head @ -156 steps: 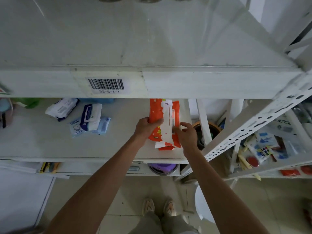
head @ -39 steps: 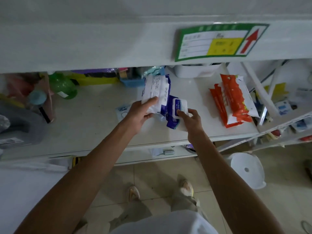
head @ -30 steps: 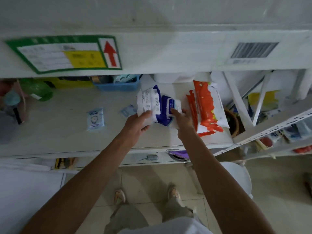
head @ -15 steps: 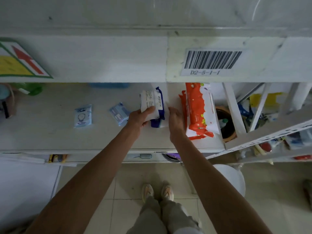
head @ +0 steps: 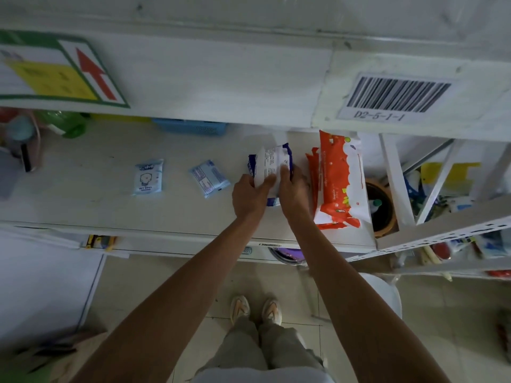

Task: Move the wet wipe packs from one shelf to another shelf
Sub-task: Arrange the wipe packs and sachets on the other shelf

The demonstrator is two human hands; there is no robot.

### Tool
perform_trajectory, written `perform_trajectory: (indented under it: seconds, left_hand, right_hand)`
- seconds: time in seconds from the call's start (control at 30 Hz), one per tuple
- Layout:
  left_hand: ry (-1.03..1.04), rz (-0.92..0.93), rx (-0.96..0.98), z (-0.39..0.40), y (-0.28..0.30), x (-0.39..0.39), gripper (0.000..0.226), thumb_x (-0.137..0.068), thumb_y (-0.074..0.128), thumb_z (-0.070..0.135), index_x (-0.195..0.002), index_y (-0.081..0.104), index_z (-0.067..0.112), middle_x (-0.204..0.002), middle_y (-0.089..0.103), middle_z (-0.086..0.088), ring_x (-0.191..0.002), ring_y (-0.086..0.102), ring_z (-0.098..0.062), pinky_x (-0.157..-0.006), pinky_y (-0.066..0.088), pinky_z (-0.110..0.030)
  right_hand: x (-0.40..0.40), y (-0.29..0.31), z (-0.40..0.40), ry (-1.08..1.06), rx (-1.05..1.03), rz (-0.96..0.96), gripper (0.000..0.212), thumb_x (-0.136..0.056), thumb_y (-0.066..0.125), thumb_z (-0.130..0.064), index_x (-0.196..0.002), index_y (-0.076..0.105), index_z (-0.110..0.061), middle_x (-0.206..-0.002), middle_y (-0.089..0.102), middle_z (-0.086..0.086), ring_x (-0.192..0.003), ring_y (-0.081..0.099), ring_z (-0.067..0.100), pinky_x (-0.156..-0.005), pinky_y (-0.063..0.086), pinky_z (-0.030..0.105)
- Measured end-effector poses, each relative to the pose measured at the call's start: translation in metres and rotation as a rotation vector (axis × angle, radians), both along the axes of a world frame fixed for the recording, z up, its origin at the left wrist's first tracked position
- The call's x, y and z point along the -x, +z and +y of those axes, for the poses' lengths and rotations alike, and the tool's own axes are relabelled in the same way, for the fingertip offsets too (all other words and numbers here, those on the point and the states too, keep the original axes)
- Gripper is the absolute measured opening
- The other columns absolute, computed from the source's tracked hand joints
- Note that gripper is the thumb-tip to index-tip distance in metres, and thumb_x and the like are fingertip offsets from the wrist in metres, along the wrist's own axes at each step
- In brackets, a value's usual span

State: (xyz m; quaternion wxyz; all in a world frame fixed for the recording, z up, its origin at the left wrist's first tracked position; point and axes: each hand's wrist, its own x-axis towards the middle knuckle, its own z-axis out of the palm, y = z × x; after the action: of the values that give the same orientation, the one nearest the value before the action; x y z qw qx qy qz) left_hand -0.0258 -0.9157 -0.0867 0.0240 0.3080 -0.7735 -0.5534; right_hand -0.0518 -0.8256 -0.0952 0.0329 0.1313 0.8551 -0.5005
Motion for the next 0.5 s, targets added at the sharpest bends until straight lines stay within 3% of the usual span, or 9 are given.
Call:
perform_trajectory:
  seconds: [0.07,0.17,0.27,0.4,0.5]
  left_hand:
    - [-0.034,0.025,0.059,-0.001,0.000,-0.001,0.044,-0.086,0.073,0.054,-0.090,0.059,0.013,-0.083,0.064,0.004,-0.068,0.060,-0.012,-0.053,0.040,-0.019]
    - [-0.037,0.073,0.091,-0.002,-0.004,-0.003,0.042,-0.085,0.073,0.053,-0.078,0.052,0.017,-0.070,0.059,0.005,-0.064,0.059,-0.017,-0.056,0.047,-0.032]
    - [-0.029,0.088,0.112,-0.001,-0.004,-0.005,0.037,-0.086,0.073,0.049,-0.079,0.053,0.019,-0.068,0.057,0.008,-0.060,0.056,-0.012,-0.054,0.044,-0.028]
    - [-0.059,0.019,0.146,-0.005,-0.012,-0.009,0.035,-0.086,0.068,0.056,-0.086,0.058,0.023,-0.078,0.066,0.007,-0.071,0.067,-0.014,-0.062,0.060,-0.041]
    - [-0.071,0.044,0.209,-0.005,-0.020,-0.010,0.046,-0.083,0.065,0.062,-0.105,0.061,0.022,-0.100,0.068,-0.001,-0.088,0.068,-0.016,-0.070,0.063,-0.041]
  right_hand:
    - [0.006,-0.006,0.001,-0.002,-0.032,0.032,0.060,-0.095,0.026,-0.066,-0.125,0.060,-0.027,-0.106,0.071,0.004,-0.095,0.070,0.024,-0.087,0.061,0.049]
    - [0.009,0.001,0.001,-0.011,-0.005,0.088,0.049,-0.098,0.031,-0.054,-0.118,0.064,-0.025,-0.100,0.070,0.005,-0.090,0.069,0.023,-0.082,0.060,0.050]
    - [0.008,0.002,0.000,-0.014,0.051,0.098,0.043,-0.102,0.035,-0.048,-0.126,0.064,-0.026,-0.110,0.070,0.003,-0.101,0.067,0.019,-0.086,0.060,0.047]
    - [0.003,-0.007,0.000,0.046,-0.032,0.099,0.052,-0.101,0.028,-0.062,-0.135,0.055,-0.033,-0.118,0.067,0.000,-0.107,0.066,0.018,-0.084,0.062,0.047]
    - [0.000,-0.003,0.002,0.067,-0.023,0.103,0.056,-0.101,0.028,-0.061,-0.139,0.053,-0.028,-0.122,0.067,0.002,-0.109,0.066,0.018,-0.083,0.063,0.043]
